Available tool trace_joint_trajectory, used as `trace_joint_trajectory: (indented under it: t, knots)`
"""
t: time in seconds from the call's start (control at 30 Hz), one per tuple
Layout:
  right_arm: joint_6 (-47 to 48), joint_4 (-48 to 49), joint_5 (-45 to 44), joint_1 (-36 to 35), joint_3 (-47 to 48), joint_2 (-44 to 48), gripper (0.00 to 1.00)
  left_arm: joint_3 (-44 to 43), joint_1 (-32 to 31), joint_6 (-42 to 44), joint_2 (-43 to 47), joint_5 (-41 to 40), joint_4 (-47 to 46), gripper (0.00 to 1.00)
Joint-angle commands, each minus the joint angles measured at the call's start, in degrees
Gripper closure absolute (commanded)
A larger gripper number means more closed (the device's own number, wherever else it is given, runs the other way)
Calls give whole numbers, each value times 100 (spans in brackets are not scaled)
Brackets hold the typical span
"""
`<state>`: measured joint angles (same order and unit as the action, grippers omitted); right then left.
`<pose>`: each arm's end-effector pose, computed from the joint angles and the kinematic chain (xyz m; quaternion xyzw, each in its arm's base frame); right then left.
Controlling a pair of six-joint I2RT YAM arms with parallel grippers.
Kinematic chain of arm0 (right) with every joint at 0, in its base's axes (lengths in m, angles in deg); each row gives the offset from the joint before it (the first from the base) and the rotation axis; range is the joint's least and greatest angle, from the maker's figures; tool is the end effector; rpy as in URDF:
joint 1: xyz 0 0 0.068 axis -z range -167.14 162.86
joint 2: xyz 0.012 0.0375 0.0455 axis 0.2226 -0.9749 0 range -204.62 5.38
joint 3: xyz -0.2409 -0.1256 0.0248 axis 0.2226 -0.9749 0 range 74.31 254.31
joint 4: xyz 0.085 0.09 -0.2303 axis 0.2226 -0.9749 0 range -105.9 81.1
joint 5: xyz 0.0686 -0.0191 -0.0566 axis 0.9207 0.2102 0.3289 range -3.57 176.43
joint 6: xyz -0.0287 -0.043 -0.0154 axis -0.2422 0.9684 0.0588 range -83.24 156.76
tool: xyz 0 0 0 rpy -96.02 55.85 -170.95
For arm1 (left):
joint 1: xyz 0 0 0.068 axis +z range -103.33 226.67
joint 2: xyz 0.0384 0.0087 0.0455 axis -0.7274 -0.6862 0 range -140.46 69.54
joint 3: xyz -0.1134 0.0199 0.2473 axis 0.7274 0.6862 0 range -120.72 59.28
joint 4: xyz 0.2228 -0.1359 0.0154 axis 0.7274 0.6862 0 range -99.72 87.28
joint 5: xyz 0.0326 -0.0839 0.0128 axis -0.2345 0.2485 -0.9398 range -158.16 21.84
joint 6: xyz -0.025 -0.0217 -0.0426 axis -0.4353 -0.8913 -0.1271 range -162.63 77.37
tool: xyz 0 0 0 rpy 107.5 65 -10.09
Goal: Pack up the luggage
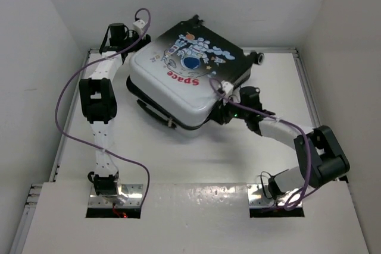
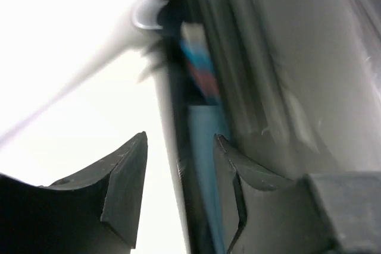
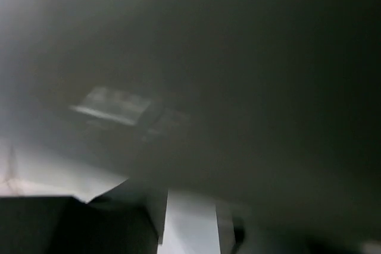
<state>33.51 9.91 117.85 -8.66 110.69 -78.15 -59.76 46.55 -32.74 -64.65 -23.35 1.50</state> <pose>0.2657 0.1247 0.1874 -0.2682 0.7941 0.3329 0.4319 0.5451 -0.0262 0.2526 0.2687 0.7651 -0.2813 0.5132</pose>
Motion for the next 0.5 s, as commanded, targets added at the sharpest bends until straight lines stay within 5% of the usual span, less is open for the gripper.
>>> trace_joint_trajectory:
  t: [0.0, 0.23, 0.3, 0.4, 0.47]
  knots:
    - [-290, 1201, 1693, -1310, 326, -410, 65, 196, -1842, -233, 244, 2918, 837, 45]
    - [-221, 1599, 466, -2207, 712, -778, 64, 945, -2124, 822, 850, 1550, 1023, 24]
    - [-203, 1757, -64, -2471, 774, -832, 61, 1118, -1853, -89, 973, 890, 384, 21]
    - [-186, 1933, -662, -2708, 888, -911, 56, 2038, -1230, -1864, 1701, -30, -2212, 18]
    - [-124, 2030, -908, -2866, 976, -981, 53, 2253, -930, -2524, 2044, -428, -2624, 15]
